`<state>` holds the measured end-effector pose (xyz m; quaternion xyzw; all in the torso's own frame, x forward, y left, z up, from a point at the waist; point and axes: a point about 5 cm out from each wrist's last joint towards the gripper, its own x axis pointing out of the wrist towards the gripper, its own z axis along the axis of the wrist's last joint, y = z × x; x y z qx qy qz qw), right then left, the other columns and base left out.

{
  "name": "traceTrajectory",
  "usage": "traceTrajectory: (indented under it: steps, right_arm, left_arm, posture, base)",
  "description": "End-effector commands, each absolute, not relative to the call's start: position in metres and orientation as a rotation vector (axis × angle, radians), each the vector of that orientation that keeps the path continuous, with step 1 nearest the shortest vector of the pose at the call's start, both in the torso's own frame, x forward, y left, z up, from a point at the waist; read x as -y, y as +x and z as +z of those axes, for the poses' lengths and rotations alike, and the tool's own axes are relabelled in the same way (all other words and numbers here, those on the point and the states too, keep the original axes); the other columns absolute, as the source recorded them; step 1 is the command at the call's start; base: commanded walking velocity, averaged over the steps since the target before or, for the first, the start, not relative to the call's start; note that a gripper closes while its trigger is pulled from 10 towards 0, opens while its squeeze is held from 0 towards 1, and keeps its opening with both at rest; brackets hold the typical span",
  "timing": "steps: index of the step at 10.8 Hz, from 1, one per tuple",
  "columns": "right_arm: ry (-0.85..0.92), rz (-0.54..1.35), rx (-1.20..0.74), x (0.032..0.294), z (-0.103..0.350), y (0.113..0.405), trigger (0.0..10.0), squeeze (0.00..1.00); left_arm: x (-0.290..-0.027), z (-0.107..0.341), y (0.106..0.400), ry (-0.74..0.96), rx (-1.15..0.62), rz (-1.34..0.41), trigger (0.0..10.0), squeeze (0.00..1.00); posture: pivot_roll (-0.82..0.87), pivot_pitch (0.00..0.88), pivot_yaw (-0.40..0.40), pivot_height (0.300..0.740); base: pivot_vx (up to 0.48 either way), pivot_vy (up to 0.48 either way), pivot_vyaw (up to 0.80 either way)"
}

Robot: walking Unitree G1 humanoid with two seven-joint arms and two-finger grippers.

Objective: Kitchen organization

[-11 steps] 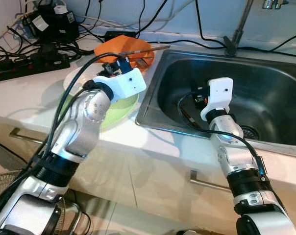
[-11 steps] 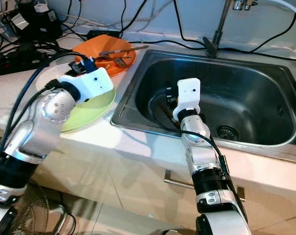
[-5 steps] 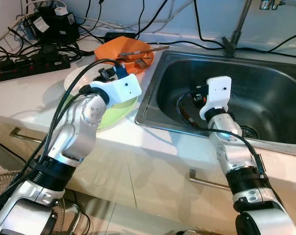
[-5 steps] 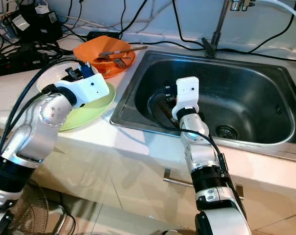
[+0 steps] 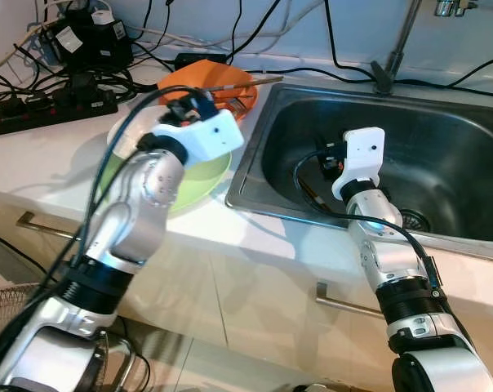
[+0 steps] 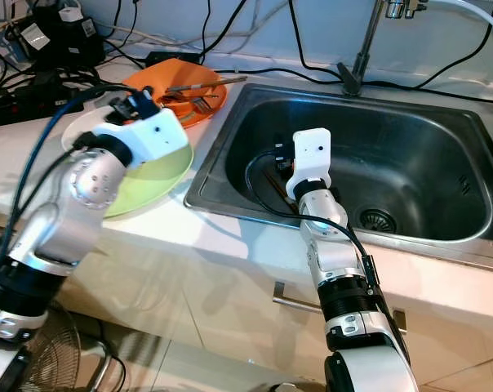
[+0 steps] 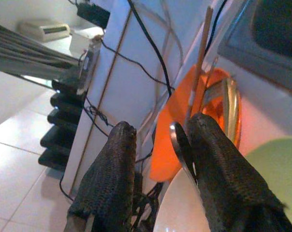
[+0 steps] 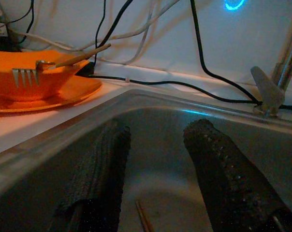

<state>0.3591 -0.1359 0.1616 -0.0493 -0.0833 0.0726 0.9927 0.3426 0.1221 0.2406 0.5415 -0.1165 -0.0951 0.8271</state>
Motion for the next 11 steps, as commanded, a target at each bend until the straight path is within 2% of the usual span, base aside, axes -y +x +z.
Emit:
traceTrajectory:
  steps: [1,7,8,11]
  right_arm:
    - [-0.106,0.148,0.180,0.134,0.166,0.361,10.0,0.00]
    - [-0.104,0.151,0.185,0.133,0.166,0.361,10.0,0.00]
    - [-0.102,0.149,0.185,0.133,0.166,0.361,10.0,0.00]
    - [-0.098,0.144,0.185,0.134,0.166,0.361,10.0,0.00]
  left_arm:
    - [-0.120,0.244,0.345,1.154,0.269,-0.193,10.0,0.00]
    - [-0.126,0.227,0.355,1.120,0.180,-0.184,10.0,0.00]
    - [-0.128,0.228,0.360,1.114,0.174,-0.167,0.0,0.00]
    - [-0.125,0.229,0.364,1.105,0.178,-0.160,0.0,0.00]
  posture:
    - [0.06,0.015,0.017,0.740]
    - [0.06,0.004,0.020,0.740]
    - [0.06,0.009,0.018,0.740]
    - [0.06,0.015,0.018,0.740]
  base:
    - [0.000,0.000,0.00]
    - [0.000,0.000,0.00]
    - [0.000,0.000,0.00]
    - [0.000,0.000,0.00]
